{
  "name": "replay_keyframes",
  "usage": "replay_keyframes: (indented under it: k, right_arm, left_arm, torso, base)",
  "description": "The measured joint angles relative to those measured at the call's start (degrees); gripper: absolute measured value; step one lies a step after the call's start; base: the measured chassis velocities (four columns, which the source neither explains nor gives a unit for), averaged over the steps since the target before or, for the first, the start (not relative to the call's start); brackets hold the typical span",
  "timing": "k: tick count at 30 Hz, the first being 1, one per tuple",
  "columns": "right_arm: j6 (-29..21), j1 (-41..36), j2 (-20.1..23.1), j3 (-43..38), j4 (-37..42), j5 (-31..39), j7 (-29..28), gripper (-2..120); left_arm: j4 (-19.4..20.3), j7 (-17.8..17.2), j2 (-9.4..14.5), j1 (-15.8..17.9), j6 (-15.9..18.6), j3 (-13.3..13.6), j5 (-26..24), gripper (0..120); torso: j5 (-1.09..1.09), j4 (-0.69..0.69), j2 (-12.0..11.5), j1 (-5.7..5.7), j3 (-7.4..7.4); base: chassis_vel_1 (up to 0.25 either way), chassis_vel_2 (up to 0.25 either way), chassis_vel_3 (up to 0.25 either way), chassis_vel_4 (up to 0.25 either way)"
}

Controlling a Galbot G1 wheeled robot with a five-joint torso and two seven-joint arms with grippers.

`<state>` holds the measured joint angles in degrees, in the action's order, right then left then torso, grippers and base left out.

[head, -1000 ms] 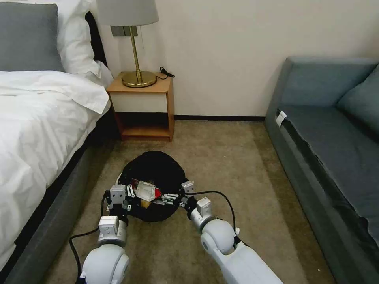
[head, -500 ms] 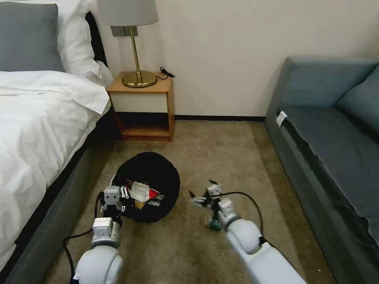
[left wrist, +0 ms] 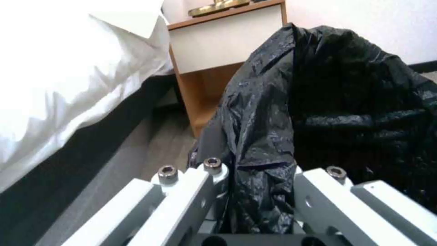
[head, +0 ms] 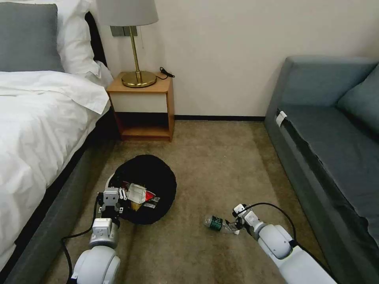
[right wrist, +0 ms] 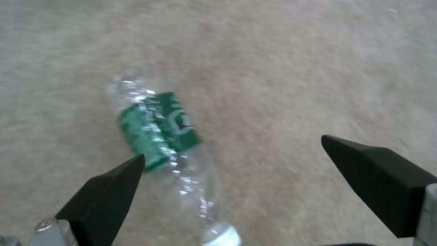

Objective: Pick up the trash bin, then pick up the garbage on the floor and place it into the trash bin.

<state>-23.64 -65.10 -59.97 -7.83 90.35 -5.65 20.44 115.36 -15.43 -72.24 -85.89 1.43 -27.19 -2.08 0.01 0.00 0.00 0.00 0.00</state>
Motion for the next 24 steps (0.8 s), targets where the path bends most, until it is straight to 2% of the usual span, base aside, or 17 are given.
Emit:
replay_keyframes:
  k: [13, 24]
  right_arm:
    - [2.7, 5.4, 3.0, 6.8, -3.4, 1.7, 6.5, 100]
    - [2.9, 8.0, 3.6, 9.7, -5.3, 3.0, 7.3, 100]
  left_arm:
    - [-0.7, 0.1, -0.4, -0.1, -0.9, -0.2, 0.5, 4]
    - [-0.8, 0.1, -0.5, -0.1, -0.9, -0.2, 0.5, 4]
  torso:
    - [0.01, 0.00, 0.0, 0.00, 0.00]
    - [0.00, 0.01, 0.0, 0.00, 0.00]
  base:
    - [0.000, 0.000, 0.000, 0.000]
    - [0.000, 0.000, 0.000, 0.000]
